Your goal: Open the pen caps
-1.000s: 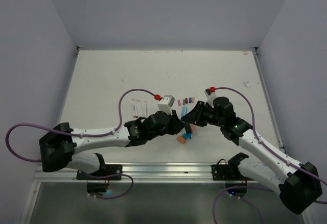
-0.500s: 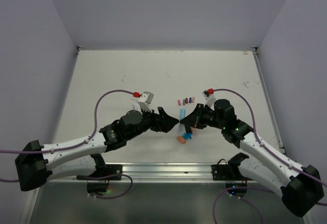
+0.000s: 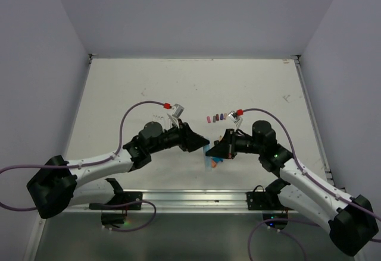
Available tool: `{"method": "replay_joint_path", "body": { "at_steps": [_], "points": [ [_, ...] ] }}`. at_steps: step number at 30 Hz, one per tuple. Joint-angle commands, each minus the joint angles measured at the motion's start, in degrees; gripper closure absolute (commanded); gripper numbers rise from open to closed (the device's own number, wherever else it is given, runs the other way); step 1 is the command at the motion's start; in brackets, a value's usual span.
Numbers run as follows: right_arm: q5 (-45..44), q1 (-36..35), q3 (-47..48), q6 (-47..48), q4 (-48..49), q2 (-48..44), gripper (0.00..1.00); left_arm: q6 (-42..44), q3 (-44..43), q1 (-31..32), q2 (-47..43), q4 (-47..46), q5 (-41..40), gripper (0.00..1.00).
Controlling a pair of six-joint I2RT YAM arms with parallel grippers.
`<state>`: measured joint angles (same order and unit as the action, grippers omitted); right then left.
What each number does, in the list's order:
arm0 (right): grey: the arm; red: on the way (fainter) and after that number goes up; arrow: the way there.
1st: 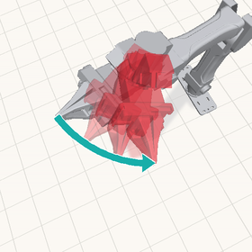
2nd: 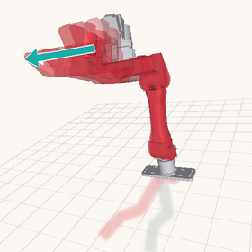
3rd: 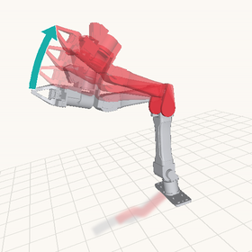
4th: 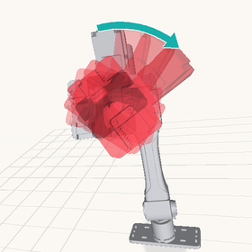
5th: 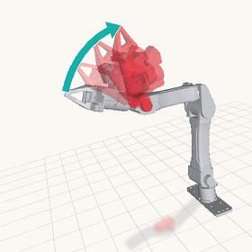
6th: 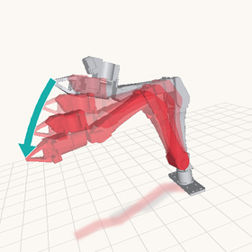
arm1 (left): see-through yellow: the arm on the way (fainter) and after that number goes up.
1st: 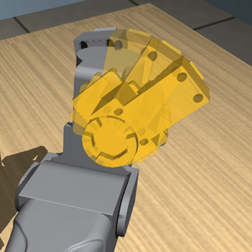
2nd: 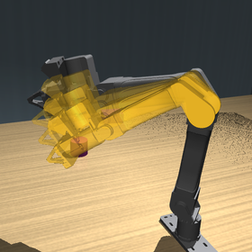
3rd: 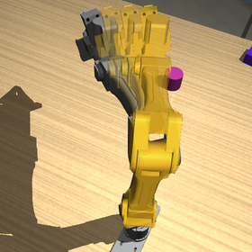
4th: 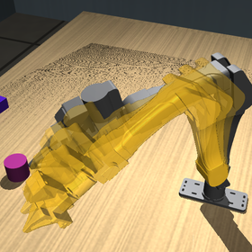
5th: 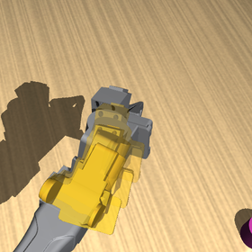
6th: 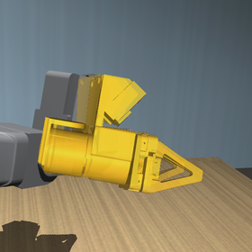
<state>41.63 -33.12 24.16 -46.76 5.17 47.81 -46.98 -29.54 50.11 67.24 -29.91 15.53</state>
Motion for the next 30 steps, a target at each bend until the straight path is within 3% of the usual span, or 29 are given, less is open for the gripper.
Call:
{"method": "replay_joint_path", "body": {
  "at_steps": [1, 10, 13, 14, 15, 17, 18, 21, 30],
  "points": [
    [3.20, -0.27, 0.54, -1.22, 4.41, -0.35, 1.00, -1.00, 1.94, -0.27, -0.44, -10.51, 5.21, 0.47],
    [4.52, -0.27, -1.31, -5.79, 13.72, 2.20, 1.00, -3.20, 3.43, -0.27, 1.57, -15.87, 8.81, 0.54],
    [4.69, -0.27, -1.49, -6.15, 14.08, 2.55, 1.00, -4.26, 3.61, -0.27, 2.54, -17.82, 9.52, 0.83],
    [4.69, -0.27, -1.40, -5.63, 13.38, 2.55, 1.00, -4.35, 3.52, -0.27, 2.63, -17.55, 9.17, 0.96],
    [4.52, -0.27, -1.31, -5.18, 12.77, 2.38, 0.99, -4.69, 3.61, -0.27, 2.63, -17.55, 8.99, 1.00],
    [4.25, -0.27, -1.31, -3.87, 10.75, 2.29, 0.90, -5.13, 3.61, -0.27, 2.63, -17.46, 8.03, 1.00],
    [4.08, -0.27, -1.22, -3.43, 10.22, 2.37, 0.79, -5.92, 3.79, -0.27, 2.63, -17.20, 7.33, 1.00],
    [3.46, -0.27, -2.36, -2.98, 9.77, 2.11, 0.66, -8.38, 4.40, -0.27, 2.19, -16.84, 3.73, 1.00],
    [3.11, -0.36, -5.44, -5.79, 16.62, 4.13, 0.61, -15.06, 7.74, -0.27, -0.01, -19.48, -5.51, 1.00]
  ]
}}
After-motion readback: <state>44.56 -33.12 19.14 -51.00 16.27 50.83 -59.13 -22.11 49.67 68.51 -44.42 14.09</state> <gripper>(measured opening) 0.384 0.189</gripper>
